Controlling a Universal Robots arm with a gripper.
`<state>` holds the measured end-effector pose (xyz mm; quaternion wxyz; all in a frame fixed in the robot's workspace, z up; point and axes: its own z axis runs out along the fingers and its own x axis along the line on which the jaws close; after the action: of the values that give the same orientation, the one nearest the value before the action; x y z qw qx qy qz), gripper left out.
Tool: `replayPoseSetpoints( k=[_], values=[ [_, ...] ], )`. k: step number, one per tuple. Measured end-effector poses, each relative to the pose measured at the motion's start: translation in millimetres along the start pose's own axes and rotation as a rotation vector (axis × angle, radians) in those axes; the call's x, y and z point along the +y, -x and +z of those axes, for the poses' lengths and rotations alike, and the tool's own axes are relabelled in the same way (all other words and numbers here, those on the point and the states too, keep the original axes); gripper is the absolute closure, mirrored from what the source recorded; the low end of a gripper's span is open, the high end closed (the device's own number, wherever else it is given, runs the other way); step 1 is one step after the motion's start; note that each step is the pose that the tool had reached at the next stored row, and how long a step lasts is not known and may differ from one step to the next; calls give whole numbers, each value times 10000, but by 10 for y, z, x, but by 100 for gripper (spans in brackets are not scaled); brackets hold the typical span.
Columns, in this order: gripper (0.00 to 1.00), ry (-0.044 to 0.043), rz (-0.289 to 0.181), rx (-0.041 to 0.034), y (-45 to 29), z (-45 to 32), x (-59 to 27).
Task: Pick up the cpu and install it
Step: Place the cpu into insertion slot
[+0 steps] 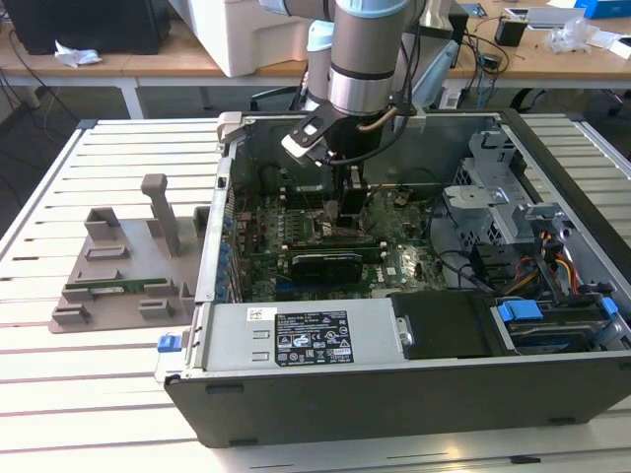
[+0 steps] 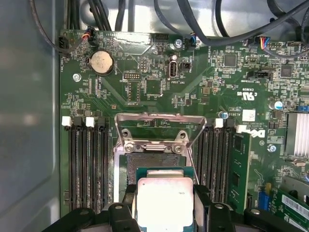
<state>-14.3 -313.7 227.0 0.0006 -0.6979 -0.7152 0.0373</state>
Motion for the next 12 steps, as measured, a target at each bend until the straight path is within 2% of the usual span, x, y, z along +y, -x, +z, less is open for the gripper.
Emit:
replayPoseSetpoints(
  k=[4,9,12],
  values=[
    [45,1,-1,1,-15,84,-4],
    [45,1,-2,1,-27,135,-1],
    [45,1,-2,0,-34,190,2]
  ],
)
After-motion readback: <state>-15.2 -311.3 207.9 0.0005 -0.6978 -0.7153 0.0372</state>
